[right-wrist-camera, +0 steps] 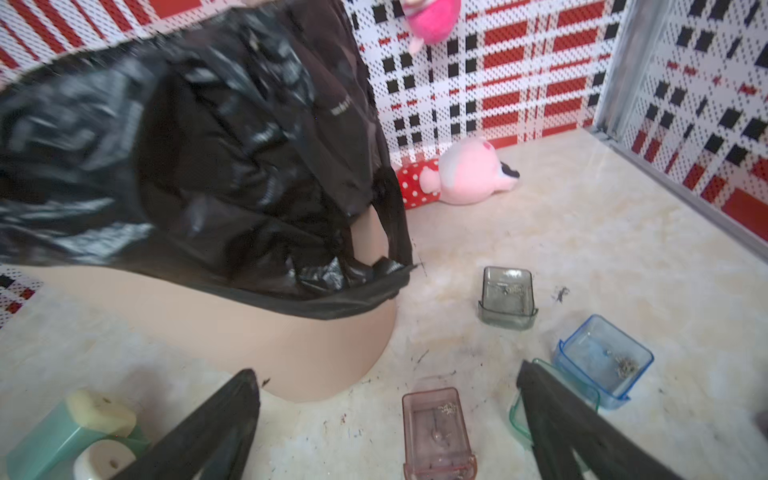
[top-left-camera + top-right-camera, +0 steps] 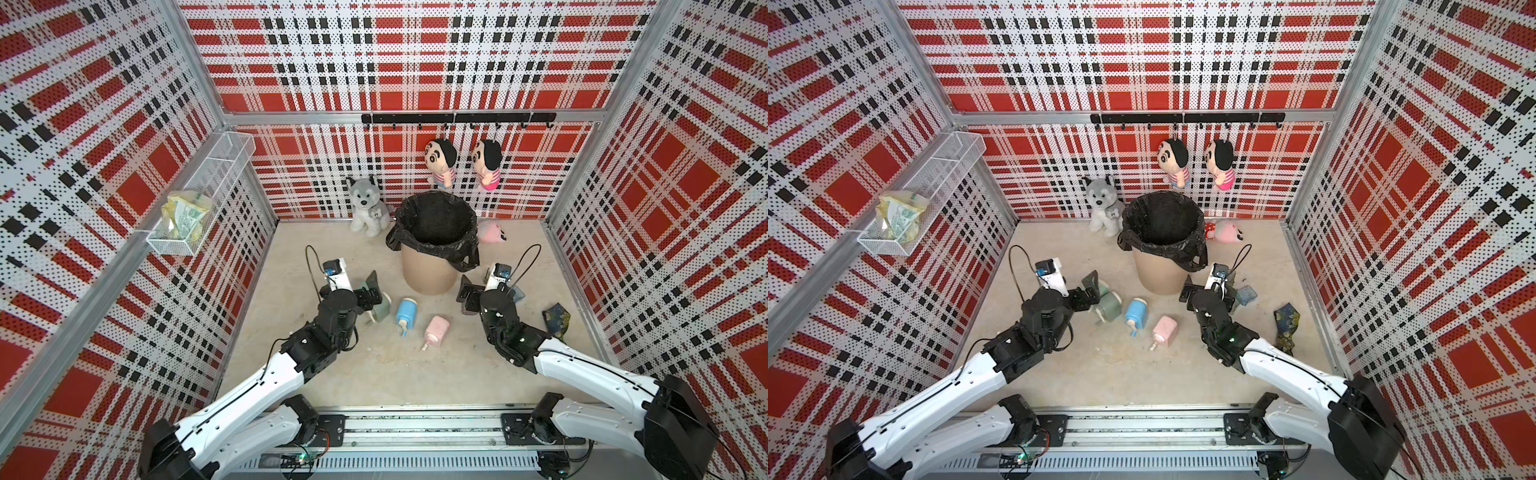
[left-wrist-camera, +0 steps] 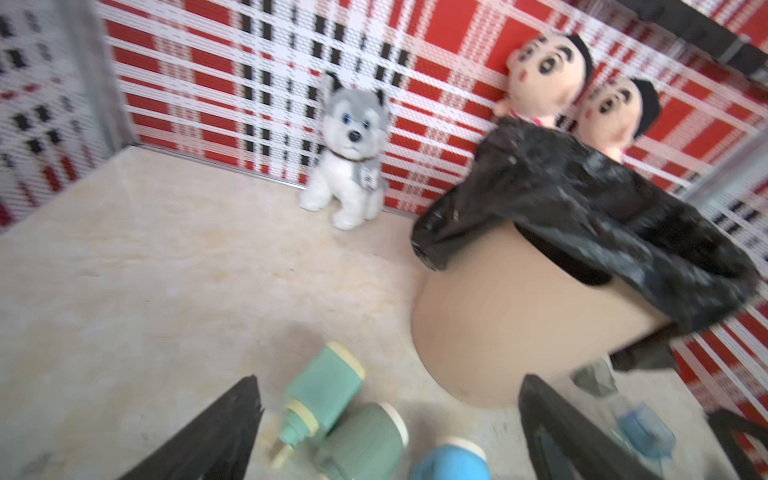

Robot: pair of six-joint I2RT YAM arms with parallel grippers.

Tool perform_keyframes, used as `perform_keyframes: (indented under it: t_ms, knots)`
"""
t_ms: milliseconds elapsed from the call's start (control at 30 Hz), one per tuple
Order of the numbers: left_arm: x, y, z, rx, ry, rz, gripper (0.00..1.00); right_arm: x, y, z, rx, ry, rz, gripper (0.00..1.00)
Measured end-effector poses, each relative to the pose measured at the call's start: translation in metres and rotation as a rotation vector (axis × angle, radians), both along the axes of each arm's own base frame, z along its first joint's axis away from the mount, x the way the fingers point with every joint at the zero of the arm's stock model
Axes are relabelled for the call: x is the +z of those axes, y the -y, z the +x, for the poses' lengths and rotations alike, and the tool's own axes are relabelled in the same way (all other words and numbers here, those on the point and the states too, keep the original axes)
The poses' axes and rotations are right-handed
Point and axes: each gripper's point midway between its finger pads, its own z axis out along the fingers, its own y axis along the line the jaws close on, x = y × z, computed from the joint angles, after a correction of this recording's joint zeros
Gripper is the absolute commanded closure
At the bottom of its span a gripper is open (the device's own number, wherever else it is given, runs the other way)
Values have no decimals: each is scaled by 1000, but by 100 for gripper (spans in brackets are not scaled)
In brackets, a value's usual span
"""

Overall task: Take out the pencil sharpener tray and clean the shavings
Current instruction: Place the container at the center of the board, then reset both arms

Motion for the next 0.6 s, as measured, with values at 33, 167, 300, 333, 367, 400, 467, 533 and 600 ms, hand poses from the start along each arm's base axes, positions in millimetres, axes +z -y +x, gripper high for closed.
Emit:
perform_keyframes:
  t_ms: [33, 167, 300, 333, 367, 400, 467, 533, 600]
  knots:
    - [8, -11, 0, 44, 18, 3, 2, 5, -1, -1, 24, 15, -39, 0]
    - [40, -47, -5, 184, 100, 52, 2, 18, 4, -5, 51, 57, -180, 0]
    - [36, -73, -11, 263, 157, 173, 2, 32, 40, -8, -15, 107, -216, 0]
    - [26, -78, -12, 275, 163, 205, 2, 33, 55, -9, -47, 124, -212, 0]
    - [16, -83, -12, 281, 159, 237, 2, 33, 68, -11, -76, 142, -206, 0]
    - [2, -88, -11, 285, 153, 276, 2, 31, 82, -15, -105, 157, -201, 1]
    - [-23, -97, -8, 283, 139, 338, 2, 22, 102, -21, -153, 181, -201, 1]
    - [-49, -106, -4, 282, 126, 375, 2, 10, 113, -26, -173, 194, -212, 1]
    - [-76, -120, -2, 290, 119, 383, 2, -4, 118, -30, -179, 202, -234, 0]
